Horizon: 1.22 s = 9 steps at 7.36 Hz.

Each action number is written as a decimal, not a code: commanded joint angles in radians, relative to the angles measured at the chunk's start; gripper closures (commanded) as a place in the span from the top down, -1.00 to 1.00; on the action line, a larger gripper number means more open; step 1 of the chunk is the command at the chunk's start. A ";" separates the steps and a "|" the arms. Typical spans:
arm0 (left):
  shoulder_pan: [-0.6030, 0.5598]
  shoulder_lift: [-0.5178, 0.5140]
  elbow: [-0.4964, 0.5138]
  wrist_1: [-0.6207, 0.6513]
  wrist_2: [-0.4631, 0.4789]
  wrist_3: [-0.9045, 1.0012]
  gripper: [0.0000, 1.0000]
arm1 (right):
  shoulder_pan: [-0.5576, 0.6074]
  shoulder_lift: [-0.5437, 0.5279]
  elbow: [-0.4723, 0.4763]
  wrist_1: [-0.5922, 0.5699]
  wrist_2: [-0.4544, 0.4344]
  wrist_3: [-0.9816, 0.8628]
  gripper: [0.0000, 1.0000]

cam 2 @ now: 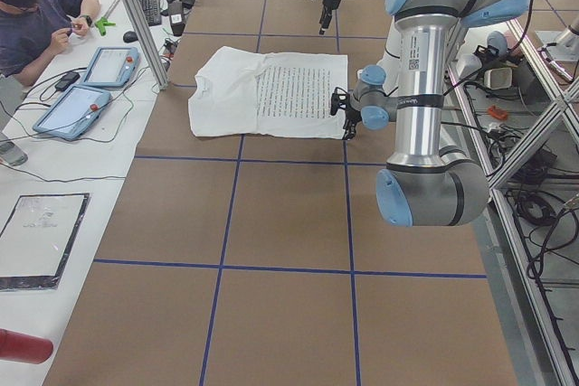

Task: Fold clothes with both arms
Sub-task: 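Move both grippers down to the hem corners nearest the robot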

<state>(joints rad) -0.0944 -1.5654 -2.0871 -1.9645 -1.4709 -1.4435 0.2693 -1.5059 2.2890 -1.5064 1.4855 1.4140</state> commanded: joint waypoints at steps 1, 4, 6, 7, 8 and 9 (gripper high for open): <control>0.001 -0.039 0.032 0.010 0.000 0.000 0.06 | -0.001 0.001 0.000 0.000 -0.001 -0.001 1.00; -0.001 -0.028 0.027 0.015 0.000 0.000 -0.71 | -0.004 0.001 0.000 0.000 -0.002 0.000 1.00; -0.005 -0.024 0.018 0.015 0.001 -0.001 -1.00 | -0.015 0.003 0.000 0.000 -0.011 0.000 1.00; -0.008 -0.024 -0.013 0.016 0.000 0.000 -1.00 | -0.039 0.003 -0.002 0.000 -0.037 0.002 0.99; -0.010 -0.024 -0.045 0.025 -0.002 0.002 -1.00 | -0.085 -0.003 -0.008 0.000 -0.091 0.037 0.98; -0.011 -0.027 -0.080 0.041 -0.005 0.005 -1.00 | -0.126 -0.007 -0.014 0.000 -0.132 0.083 0.96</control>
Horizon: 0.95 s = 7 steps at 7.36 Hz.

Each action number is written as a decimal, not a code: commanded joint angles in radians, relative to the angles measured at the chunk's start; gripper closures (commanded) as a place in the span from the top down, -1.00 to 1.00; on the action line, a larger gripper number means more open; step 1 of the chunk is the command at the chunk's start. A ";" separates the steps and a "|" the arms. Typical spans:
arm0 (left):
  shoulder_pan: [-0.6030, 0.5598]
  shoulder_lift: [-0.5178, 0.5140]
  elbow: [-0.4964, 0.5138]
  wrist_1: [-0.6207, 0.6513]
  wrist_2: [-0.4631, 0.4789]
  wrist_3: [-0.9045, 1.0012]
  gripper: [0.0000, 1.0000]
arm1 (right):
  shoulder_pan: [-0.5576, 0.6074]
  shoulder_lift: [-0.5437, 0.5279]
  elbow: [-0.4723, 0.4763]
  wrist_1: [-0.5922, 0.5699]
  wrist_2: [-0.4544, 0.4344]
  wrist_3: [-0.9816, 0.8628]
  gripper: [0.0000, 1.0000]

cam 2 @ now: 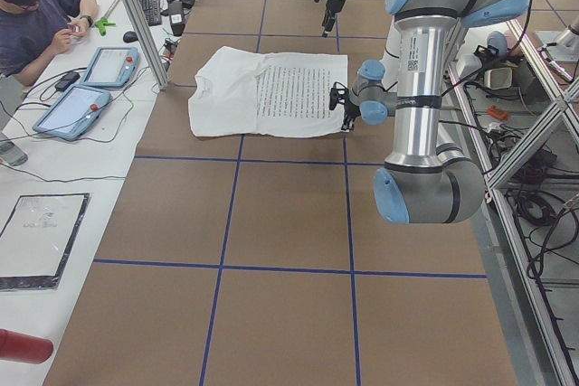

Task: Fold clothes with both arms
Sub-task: 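Grasp the hem corners nearest the robot with both grippers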

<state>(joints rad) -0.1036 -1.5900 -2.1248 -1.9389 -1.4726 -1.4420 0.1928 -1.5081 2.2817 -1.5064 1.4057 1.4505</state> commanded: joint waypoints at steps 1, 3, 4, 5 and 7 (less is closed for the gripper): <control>-0.004 -0.005 -0.073 0.015 -0.003 0.003 -1.00 | -0.068 -0.006 -0.008 0.021 -0.056 0.060 0.89; -0.005 -0.013 -0.089 0.014 -0.003 0.006 -1.00 | -0.108 -0.075 -0.068 0.171 -0.098 0.088 0.76; -0.005 -0.015 -0.092 0.014 0.000 0.006 -1.00 | -0.143 -0.076 -0.094 0.185 -0.143 0.125 0.61; -0.007 -0.010 -0.095 0.014 0.006 0.006 -1.00 | -0.171 -0.076 -0.100 0.186 -0.164 0.133 0.51; -0.007 0.001 -0.096 0.015 0.052 0.008 -1.00 | -0.202 -0.075 -0.102 0.172 -0.191 0.133 0.40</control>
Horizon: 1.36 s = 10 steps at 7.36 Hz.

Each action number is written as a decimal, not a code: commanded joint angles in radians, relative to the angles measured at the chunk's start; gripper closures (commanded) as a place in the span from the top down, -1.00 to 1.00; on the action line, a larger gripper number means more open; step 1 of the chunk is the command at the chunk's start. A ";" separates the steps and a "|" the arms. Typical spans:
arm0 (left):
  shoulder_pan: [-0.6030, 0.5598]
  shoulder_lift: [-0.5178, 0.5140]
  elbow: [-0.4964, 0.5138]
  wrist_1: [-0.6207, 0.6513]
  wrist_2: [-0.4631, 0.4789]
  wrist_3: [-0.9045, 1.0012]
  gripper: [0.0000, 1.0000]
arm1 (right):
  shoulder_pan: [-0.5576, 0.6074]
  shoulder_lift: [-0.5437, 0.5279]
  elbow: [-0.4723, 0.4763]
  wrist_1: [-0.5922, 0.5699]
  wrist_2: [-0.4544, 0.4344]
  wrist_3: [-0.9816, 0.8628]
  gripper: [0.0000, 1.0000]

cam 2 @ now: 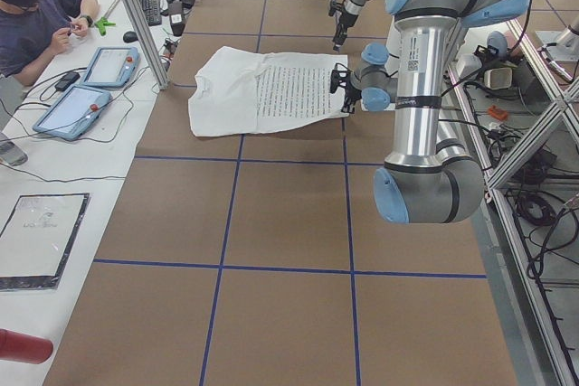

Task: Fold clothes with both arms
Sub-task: 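Grasp the hem corners nearest the robot with both grippers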

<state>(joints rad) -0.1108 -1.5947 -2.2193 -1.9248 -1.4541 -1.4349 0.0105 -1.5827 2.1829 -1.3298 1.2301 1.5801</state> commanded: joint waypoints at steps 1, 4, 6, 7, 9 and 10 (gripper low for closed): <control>0.000 0.005 -0.002 0.001 0.038 0.001 -1.00 | -0.030 0.003 -0.026 -0.005 -0.032 0.004 0.36; 0.002 0.007 -0.002 0.003 0.053 0.001 -1.00 | -0.079 0.013 -0.061 -0.006 -0.070 0.004 0.32; 0.002 0.016 -0.005 0.003 0.074 -0.001 -1.00 | -0.106 0.015 -0.067 -0.006 -0.095 0.004 0.19; 0.003 0.016 -0.005 0.003 0.074 -0.001 -1.00 | -0.116 0.026 -0.074 -0.006 -0.101 0.004 0.13; 0.003 0.018 -0.005 0.003 0.074 -0.001 -1.00 | -0.124 0.038 -0.097 -0.006 -0.112 0.004 0.05; 0.003 0.016 -0.005 0.003 0.074 -0.002 -1.00 | -0.126 0.036 -0.097 -0.006 -0.112 0.004 -0.09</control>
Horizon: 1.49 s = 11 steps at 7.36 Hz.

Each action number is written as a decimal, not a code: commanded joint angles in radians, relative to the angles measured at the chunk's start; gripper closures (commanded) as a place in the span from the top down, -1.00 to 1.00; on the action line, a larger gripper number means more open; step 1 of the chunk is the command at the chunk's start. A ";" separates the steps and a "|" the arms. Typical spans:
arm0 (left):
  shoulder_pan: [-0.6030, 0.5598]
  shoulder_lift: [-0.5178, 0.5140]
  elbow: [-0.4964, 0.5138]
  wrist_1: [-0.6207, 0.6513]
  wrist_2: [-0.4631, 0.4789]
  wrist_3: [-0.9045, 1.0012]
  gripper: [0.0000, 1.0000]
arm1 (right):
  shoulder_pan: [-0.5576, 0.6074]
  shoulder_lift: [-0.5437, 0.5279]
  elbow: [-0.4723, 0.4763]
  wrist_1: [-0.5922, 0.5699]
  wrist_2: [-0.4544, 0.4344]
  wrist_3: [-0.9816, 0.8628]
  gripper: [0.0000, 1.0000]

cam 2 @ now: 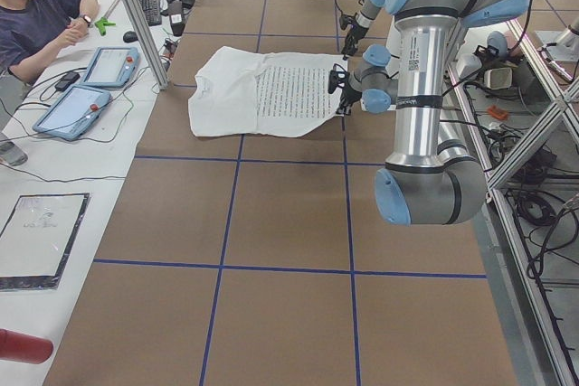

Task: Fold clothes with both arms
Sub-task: 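Grasp the hem corners nearest the robot with both grippers, then lift the hem with both grippers and fold it toward the collar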

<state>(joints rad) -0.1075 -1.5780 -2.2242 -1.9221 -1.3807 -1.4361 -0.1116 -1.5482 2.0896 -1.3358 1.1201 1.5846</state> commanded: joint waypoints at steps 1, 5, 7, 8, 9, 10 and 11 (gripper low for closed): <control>0.000 0.001 0.000 0.002 0.000 -0.001 -1.00 | -0.003 0.002 -0.002 0.000 -0.002 0.000 -0.63; -0.001 0.001 -0.003 0.002 -0.001 -0.001 -1.00 | 0.015 0.000 0.059 -0.032 0.013 -0.014 -1.00; -0.003 0.009 -0.079 0.055 -0.012 0.006 -1.00 | 0.030 -0.006 0.223 -0.204 0.067 -0.014 -1.00; -0.001 0.006 -0.192 0.160 -0.077 0.005 -1.00 | 0.029 -0.010 0.310 -0.289 0.073 -0.014 -1.00; 0.008 -0.003 -0.336 0.304 -0.127 0.005 -1.00 | 0.029 -0.003 0.446 -0.431 0.134 -0.012 -1.00; -0.003 -0.025 -0.459 0.425 -0.193 0.006 -1.00 | 0.053 0.000 0.571 -0.545 0.174 -0.014 -1.00; -0.029 -0.104 -0.475 0.519 -0.249 0.016 -1.00 | 0.166 0.058 0.593 -0.618 0.295 -0.028 -1.00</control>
<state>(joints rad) -0.1141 -1.6136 -2.6254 -1.5351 -1.5571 -1.4280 -0.0406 -1.5362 2.6036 -1.8390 1.3012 1.5680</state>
